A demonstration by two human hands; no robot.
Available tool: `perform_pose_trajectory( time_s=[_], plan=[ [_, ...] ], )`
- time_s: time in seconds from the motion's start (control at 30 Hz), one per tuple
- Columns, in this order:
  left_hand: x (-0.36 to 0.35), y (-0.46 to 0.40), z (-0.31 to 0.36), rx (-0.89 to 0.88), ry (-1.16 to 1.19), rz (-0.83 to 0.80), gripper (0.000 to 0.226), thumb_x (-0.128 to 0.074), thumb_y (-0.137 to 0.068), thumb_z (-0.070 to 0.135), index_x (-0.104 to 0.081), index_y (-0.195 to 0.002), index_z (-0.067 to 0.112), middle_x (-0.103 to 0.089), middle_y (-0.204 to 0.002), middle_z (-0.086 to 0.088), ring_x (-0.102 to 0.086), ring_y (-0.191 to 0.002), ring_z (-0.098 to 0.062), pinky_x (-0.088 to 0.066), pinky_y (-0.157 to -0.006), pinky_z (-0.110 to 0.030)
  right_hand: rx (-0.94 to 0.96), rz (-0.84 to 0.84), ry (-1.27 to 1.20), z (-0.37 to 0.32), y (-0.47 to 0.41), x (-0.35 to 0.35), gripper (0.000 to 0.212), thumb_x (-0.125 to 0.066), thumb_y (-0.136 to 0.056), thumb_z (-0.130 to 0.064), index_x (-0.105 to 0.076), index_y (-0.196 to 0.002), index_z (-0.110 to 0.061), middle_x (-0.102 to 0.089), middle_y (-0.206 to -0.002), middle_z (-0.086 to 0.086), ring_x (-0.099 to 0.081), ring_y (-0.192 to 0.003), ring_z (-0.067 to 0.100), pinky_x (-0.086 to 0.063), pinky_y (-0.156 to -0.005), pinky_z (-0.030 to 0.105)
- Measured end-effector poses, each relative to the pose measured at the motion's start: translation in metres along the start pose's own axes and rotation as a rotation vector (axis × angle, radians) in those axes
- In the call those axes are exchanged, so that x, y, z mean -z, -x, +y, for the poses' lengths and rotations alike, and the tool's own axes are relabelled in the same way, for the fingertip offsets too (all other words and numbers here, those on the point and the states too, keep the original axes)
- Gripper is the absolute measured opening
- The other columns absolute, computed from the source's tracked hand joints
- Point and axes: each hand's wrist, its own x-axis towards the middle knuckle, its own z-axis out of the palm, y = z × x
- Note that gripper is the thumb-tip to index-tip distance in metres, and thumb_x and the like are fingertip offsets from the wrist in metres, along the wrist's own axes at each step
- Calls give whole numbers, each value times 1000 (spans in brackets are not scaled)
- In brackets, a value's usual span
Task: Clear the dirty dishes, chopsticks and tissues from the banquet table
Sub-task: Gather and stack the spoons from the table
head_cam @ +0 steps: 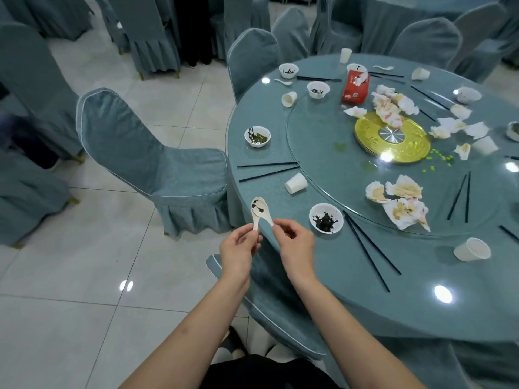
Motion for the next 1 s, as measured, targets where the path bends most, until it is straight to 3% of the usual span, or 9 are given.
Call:
perform_pose_trajectory(
  time_s=[0.17,0.47,0.67,0.77,1.0],
  plan=[
    [-4,13,-7,1,27,-35,18,-64,-97,-1,-69,-113,5,-78,-97,-10,-69,-79,-13,-56,-79,-26,-55,-37,-32,-6,8,4,14,-72,-87,-7,-79,-87,-19,-76,-76,-7,-64,-68,0,-51,-68,16],
    [-6,35,-12,-7,60,-114,21,-61,-98,-2,-68,-116,6,-77,-101,-12,-69,-83,-15,-54,-82,-27,-150,-114,-54,-8,12,17,5,-75,-84,-13,-79,-81,-12,-76,-73,4,-65,-65,10,-53,-66,28],
    [0,46,-16,-7,52,-129,29,-63,-97,1,-63,-126,0,-74,-114,-20,-70,-102,-27,-56,-86,-28,-197,-212,-103,-12,18,24,7,-73,-85,-7,-77,-82,-2,-72,-67,7,-63,-55,10,-46,-53,19],
    [5,52,-17,-3,67,-137,28,-63,-97,0,-64,-125,0,-74,-114,-20,-71,-100,-27,-58,-81,-25,-226,-245,-131,-15,20,24,9,-71,-87,-2,-74,-86,7,-70,-65,9,-61,-50,9,-43,-47,16],
    [15,53,-10,12,113,-194,28,-63,-97,-1,-63,-125,-2,-74,-112,-21,-71,-88,-19,-58,-78,-24,-303,-264,-135,-16,24,13,15,-70,-87,-4,-71,-97,7,-69,-73,14,-59,-56,17,-38,-45,22]
  ],
)
